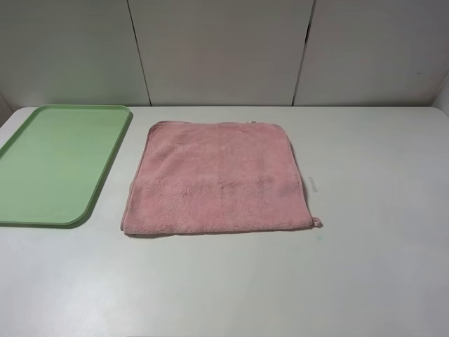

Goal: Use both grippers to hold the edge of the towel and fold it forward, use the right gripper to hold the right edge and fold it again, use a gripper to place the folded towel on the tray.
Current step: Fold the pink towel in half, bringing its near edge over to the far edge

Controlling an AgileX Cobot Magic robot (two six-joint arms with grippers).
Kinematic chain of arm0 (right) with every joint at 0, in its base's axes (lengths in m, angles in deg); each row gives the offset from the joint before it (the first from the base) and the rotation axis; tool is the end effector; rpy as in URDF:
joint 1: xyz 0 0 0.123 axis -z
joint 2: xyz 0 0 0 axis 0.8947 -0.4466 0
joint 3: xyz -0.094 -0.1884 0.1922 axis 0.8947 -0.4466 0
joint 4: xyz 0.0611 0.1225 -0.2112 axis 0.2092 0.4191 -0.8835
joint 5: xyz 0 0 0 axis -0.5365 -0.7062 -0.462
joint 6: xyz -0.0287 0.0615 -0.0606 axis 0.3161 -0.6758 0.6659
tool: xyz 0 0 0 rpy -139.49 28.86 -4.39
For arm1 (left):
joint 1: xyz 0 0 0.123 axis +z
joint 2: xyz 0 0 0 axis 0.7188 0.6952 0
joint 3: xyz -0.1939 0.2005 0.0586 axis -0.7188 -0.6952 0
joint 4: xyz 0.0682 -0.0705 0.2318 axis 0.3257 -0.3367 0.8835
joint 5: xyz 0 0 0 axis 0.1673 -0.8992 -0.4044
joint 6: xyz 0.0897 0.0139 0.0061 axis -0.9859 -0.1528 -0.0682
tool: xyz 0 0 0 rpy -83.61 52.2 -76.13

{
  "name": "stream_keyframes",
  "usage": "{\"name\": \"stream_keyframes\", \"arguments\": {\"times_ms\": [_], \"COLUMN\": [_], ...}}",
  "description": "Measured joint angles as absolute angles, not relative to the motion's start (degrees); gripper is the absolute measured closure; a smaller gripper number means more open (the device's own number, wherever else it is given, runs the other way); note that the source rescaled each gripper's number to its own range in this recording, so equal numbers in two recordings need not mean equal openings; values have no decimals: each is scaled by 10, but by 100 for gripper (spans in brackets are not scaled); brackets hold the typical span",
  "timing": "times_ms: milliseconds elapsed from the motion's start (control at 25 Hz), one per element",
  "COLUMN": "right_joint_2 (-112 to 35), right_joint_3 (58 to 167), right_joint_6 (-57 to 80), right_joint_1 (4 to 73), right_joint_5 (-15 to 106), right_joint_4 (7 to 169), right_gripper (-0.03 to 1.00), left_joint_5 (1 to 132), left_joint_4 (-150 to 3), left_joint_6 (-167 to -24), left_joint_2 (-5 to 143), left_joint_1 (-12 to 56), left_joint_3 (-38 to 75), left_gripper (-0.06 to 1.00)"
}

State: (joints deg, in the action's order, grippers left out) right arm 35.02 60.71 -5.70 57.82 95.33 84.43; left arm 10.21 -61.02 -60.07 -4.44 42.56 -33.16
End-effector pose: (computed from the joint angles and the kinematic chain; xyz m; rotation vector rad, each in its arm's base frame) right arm -0.0046 0.0048 0.2781 -0.2014 2.0016 0.0803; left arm -0.0044 -0.0016 0.2744 0.0353 2.0456 -0.0810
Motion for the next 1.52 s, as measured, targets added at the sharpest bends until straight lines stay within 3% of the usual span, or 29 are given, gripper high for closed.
{"name": "stream_keyframes", "arguments": {"times_ms": [1520], "right_joint_2": [350], "right_joint_3": [607], "right_joint_6": [-57], "right_joint_1": [578], "right_joint_5": [953], "right_joint_4": [844], "right_gripper": [-3], "left_joint_5": [102], "left_joint_4": [-610], "left_joint_6": [-601], "left_joint_2": [-44], "left_joint_1": [426], "left_joint_3": [-332], "left_gripper": [-4]}}
